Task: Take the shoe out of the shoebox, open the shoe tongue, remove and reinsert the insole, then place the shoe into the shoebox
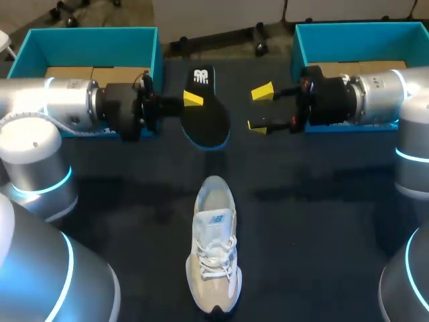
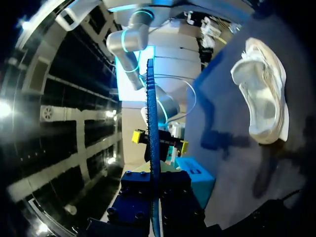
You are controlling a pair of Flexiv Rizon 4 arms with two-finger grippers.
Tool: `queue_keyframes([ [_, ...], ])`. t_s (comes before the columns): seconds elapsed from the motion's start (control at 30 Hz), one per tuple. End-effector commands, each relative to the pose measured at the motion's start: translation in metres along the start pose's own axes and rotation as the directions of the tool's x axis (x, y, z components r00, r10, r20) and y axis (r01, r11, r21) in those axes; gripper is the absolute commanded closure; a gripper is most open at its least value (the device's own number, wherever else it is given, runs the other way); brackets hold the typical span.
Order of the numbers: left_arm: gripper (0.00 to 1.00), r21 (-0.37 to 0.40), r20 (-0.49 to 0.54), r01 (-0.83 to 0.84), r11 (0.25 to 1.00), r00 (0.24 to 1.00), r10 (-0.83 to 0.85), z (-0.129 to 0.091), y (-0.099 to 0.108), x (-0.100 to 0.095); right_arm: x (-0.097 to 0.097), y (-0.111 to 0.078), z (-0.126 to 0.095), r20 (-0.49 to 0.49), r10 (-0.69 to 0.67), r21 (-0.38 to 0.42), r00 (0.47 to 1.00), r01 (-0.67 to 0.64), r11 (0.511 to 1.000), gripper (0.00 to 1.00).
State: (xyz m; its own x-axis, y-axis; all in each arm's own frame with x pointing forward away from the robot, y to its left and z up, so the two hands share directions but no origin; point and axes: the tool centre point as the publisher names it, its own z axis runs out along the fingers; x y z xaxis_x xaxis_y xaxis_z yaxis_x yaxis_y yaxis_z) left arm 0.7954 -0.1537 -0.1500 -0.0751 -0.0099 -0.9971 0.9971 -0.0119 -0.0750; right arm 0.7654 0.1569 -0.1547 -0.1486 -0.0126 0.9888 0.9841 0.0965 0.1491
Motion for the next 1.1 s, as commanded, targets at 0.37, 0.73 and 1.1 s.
queue_keyframes([
  [0.37, 1.00, -0.147, -0.061, -0.198, 0.969, 0.980, 0.191, 0.013, 0.008, 0.006, -0.004, -0.006, 0.028, 0.089, 0.016, 0.033, 0.996, -0.019, 0.999, 0.00],
  [0.73, 1.00, -0.116, -0.078, -0.177, 0.977, 0.983, 0.169, 0.019, 0.018, 0.013, -0.013, -0.013, 0.048, 0.094, -0.053, 0.054, 0.994, 0.048, 0.997, 0.00],
  [1.1, 1.00, -0.073, -0.050, -0.213, 0.974, 0.976, 0.210, 0.015, 0.017, 0.019, -0.014, -0.005, 0.057, 0.083, -0.057, 0.060, 0.995, 0.052, 0.997, 0.53],
])
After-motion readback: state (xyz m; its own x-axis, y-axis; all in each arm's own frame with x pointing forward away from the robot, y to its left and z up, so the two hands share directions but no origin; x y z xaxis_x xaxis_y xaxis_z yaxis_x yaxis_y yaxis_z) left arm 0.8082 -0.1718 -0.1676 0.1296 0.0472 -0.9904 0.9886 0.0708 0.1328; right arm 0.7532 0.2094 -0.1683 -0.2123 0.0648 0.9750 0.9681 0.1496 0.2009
